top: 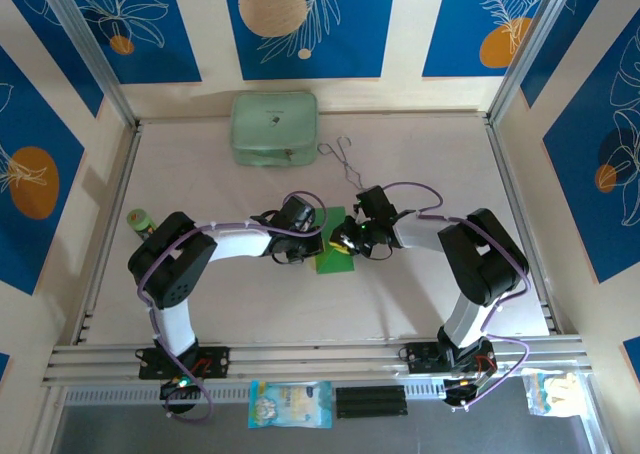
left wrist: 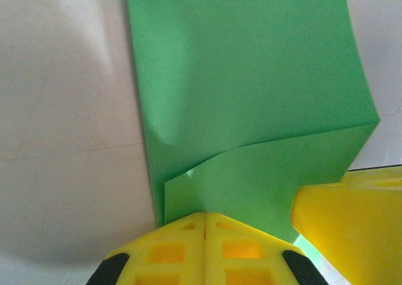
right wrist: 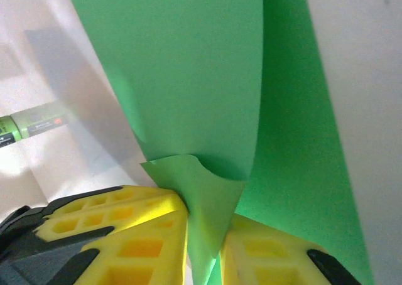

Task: Fold a paper plane with a square sheet of paper (pick it up from the middle)
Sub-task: Turn over the paper at the center of the table.

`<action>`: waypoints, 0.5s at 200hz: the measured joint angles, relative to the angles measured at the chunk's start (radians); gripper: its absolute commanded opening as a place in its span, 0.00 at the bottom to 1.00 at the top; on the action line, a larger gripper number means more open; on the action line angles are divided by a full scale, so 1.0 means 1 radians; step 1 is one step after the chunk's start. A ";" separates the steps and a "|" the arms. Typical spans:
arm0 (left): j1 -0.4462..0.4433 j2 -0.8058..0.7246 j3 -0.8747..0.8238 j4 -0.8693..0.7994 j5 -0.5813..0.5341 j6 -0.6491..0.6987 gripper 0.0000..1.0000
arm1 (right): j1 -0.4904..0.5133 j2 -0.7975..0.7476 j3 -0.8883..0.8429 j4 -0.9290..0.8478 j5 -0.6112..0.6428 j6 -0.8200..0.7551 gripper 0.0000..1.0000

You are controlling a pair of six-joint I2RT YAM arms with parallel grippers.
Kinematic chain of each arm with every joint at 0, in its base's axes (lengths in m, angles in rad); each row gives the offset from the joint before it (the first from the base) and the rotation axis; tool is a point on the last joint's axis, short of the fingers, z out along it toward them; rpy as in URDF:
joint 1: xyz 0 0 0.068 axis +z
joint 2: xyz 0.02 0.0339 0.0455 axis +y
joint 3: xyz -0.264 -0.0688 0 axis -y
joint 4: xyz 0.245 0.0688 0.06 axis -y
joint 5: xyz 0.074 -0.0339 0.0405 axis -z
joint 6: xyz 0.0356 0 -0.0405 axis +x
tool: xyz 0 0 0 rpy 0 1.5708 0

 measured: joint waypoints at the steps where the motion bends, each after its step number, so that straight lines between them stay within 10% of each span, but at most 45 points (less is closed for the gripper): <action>1: 0.000 0.000 0.000 0.000 0.000 0.000 0.03 | 0.000 0.000 -0.001 0.002 0.000 0.000 0.18; 63: 0.038 -0.031 -0.011 -0.021 0.025 0.015 0.20 | -0.005 0.000 -0.028 0.035 -0.003 -0.005 0.03; 100: 0.127 -0.155 -0.066 -0.021 0.091 0.029 0.60 | -0.022 -0.035 -0.028 0.037 -0.010 -0.031 0.02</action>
